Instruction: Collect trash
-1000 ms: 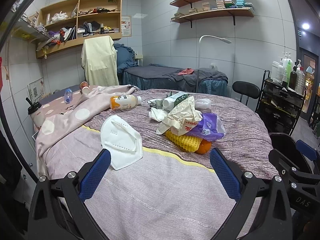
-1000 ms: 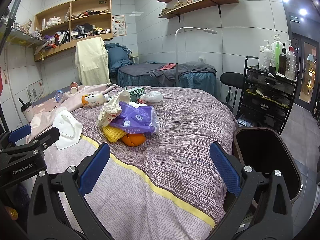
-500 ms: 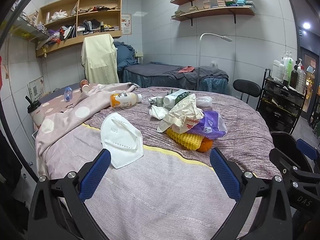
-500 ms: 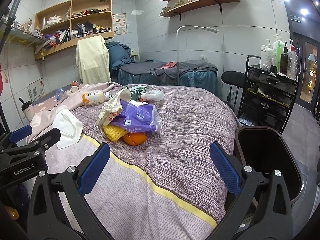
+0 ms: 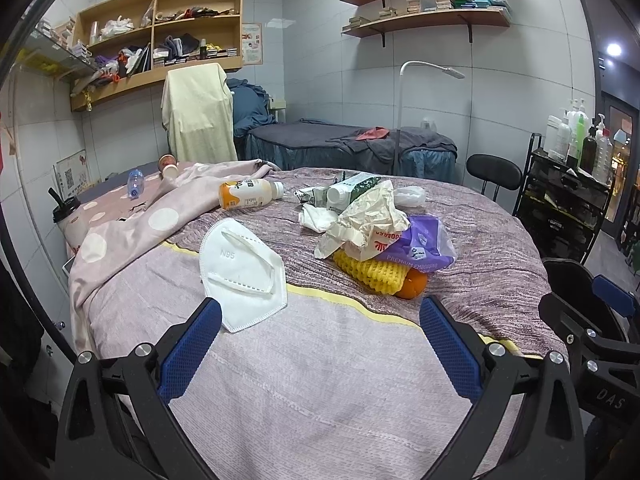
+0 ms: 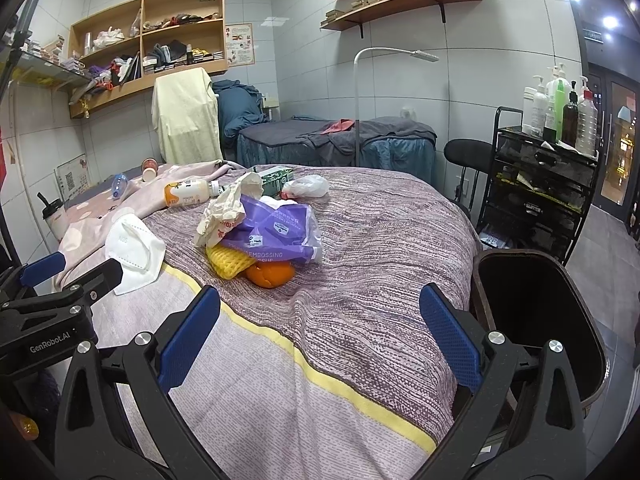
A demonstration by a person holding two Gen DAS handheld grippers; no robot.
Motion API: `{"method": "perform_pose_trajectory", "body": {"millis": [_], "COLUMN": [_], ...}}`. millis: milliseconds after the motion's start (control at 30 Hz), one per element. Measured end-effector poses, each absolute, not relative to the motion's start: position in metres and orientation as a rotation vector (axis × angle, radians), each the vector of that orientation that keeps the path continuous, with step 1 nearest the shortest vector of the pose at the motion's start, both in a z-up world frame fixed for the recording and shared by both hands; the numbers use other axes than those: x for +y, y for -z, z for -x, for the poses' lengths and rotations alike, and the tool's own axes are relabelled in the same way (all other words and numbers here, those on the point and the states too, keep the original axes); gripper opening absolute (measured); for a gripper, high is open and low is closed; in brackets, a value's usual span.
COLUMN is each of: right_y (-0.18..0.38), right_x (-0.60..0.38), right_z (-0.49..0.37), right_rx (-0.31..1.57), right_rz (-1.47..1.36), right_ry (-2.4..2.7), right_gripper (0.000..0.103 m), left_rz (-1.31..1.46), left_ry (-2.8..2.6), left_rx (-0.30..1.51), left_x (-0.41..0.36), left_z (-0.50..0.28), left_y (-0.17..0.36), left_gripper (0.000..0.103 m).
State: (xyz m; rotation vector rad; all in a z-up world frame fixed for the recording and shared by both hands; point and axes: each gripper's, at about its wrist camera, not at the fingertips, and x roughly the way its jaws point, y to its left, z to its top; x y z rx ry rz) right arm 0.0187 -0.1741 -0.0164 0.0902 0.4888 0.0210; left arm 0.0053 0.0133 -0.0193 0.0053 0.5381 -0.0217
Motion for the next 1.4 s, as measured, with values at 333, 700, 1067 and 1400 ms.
{"method": "perform_pose_trajectory", "body": {"millis": [333, 700, 1067, 1400], "right_y": [0.018, 0.009, 0.028, -0.001], "right_x": [-0.162, -0.111, -0.087, -0.09], "right_z": [-0.068, -0.175, -0.244, -0.218], "right_rx": [0.57, 0.669, 0.76, 0.634], "right_rz": [-0.061, -0.048, -0.093, -0.109], "right_ry": [-0.141, -0.34, -0.422, -0.483], "right_gripper": [0.098, 0.092, 0.028, 0.017], "left_rz": [0.08, 0.14, 0.211, 0.129], "left_ry": [0.026, 0.018, 0.213, 0.211], "left_rx": [0.665, 0.729, 0.827, 0.743], "left_x": [0.054, 0.121, 0.128, 0.11], "left_z": [-0.032, -0.102, -0.13, -0.113], "left_y": [0.035, 0.035, 0.057, 0.034], "left_gripper": [0.092, 0.091, 0.026, 0.003]}}
